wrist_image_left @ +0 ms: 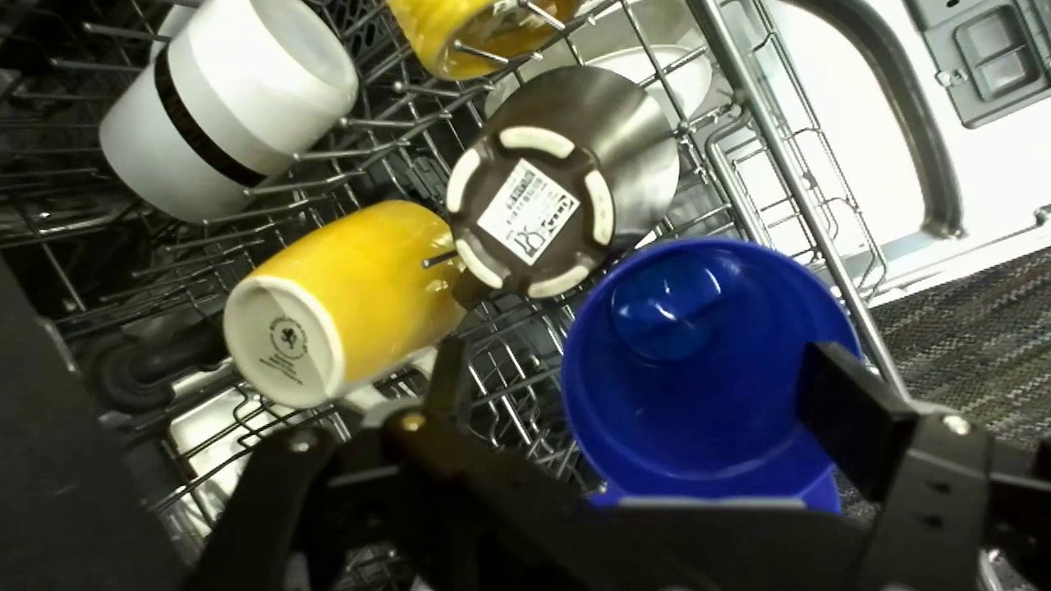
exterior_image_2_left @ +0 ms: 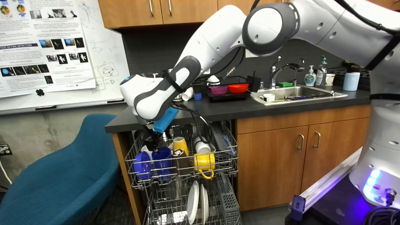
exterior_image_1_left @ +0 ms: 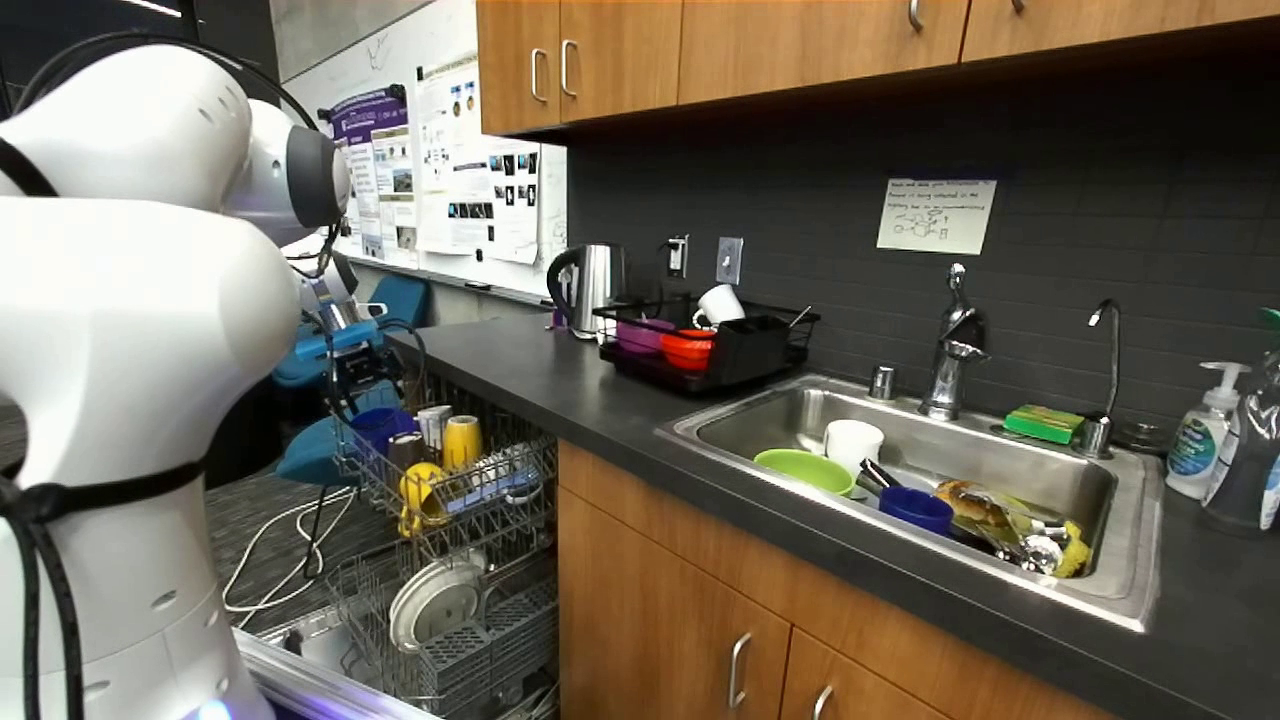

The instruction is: Remove the blue cup from the dishwasher

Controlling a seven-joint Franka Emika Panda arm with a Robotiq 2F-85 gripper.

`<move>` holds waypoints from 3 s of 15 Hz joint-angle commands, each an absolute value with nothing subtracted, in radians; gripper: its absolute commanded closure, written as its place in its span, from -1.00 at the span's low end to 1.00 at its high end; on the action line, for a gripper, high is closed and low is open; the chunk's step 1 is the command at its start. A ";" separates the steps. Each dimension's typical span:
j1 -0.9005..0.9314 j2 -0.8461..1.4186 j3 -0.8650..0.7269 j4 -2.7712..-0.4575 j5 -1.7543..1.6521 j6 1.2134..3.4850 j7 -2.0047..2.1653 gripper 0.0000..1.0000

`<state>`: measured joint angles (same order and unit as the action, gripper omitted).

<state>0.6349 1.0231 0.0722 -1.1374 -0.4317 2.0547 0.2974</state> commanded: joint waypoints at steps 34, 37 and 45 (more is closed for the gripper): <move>0.592 1.075 0.067 -1.158 -0.455 2.124 0.231 0.45; 0.584 1.067 0.080 -1.166 -0.440 2.119 0.234 0.87; 0.539 1.001 0.124 -1.238 -0.355 2.121 0.241 0.97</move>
